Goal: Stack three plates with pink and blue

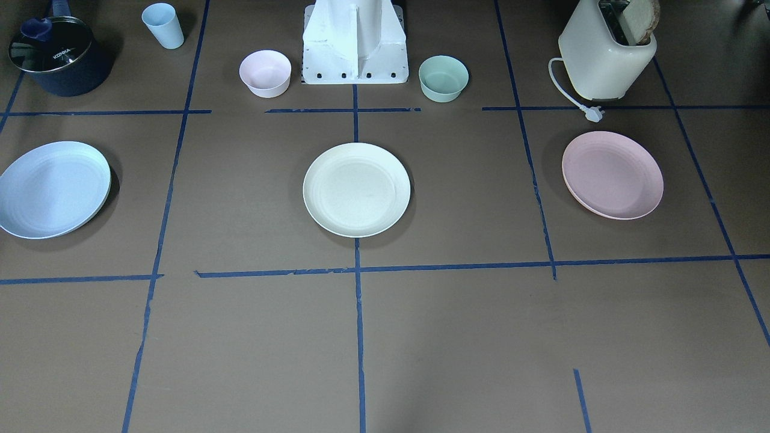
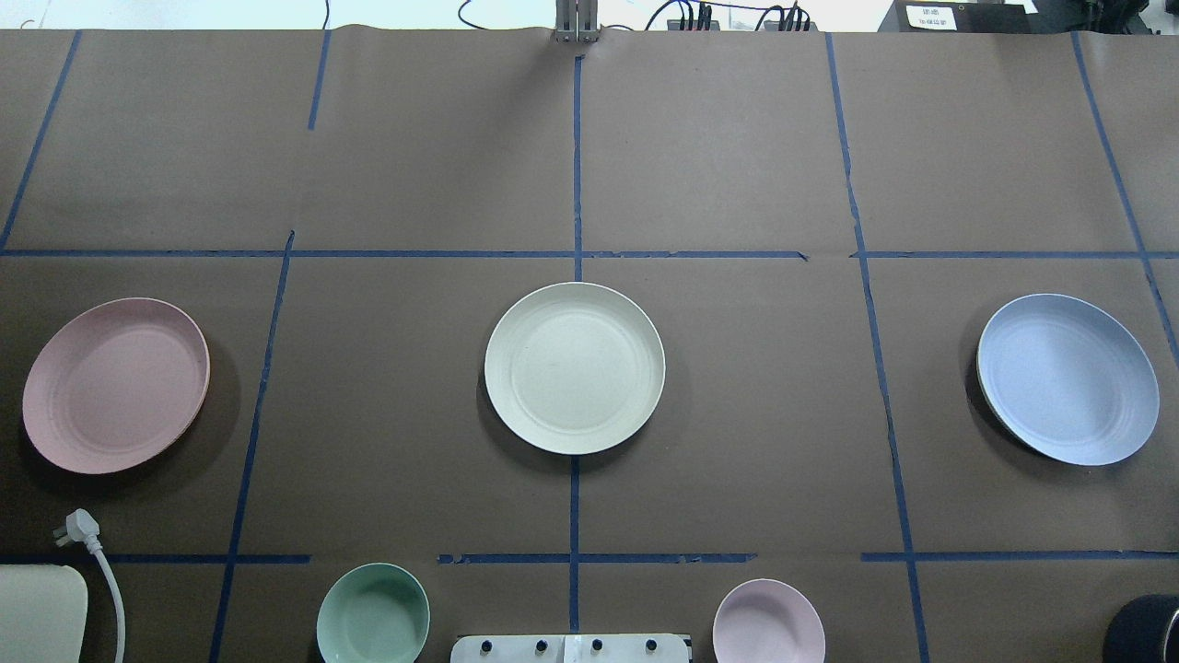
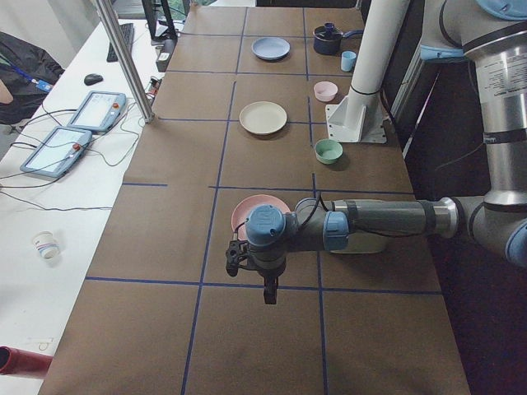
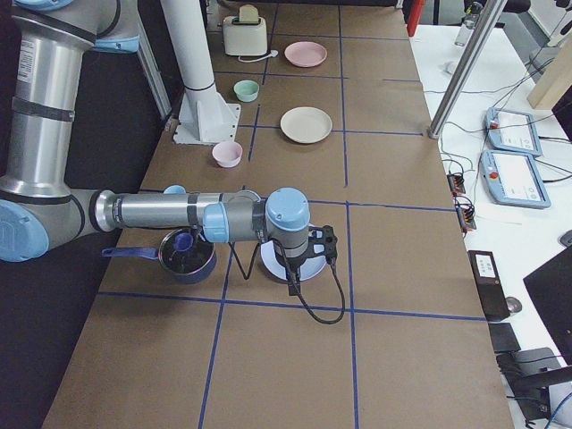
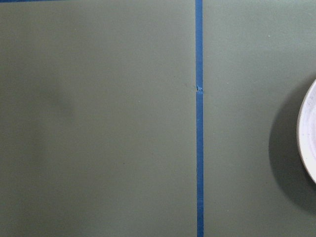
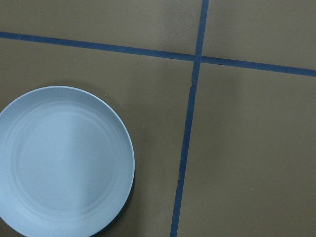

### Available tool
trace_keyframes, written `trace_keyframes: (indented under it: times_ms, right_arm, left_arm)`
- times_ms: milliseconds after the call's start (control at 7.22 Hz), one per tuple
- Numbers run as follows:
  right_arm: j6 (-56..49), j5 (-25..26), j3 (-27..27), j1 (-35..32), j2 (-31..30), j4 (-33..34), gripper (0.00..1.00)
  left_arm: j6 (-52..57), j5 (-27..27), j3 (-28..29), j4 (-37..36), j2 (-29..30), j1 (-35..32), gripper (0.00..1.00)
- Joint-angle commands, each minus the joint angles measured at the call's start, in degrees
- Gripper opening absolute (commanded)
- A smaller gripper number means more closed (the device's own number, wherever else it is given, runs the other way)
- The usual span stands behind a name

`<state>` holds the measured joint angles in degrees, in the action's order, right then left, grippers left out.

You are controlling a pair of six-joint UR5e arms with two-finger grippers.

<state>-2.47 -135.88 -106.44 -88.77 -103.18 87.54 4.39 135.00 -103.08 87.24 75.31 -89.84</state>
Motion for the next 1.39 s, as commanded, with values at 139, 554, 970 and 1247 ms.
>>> trace_keyframes:
  times_ms: [139, 554, 970, 1247]
  right_arm:
    - [0.01, 0.00, 0.00, 0.09, 0.09, 0.00, 1.00]
    - [0.01, 0.00, 0.00, 0.26, 0.44, 0.00, 1.00]
    - [0.10, -0.26, 0.26, 0.27, 0.53, -2.52, 1.00]
    - [0.10, -0.35, 0.26, 0.35, 0.44, -2.72, 1.00]
  left_arm:
    - [0.44, 0.09, 0.25, 0.04, -0.07, 0.46, 1.00]
    - [-0.09, 0.00, 0.60, 0.39, 5.00, 1.07, 1.00]
    - [-0.18, 3.23, 0.25, 3.46, 8.29, 1.07, 1.00]
    - [-1.22, 3.78, 1.03, 12.88, 7.06, 4.99, 1.00]
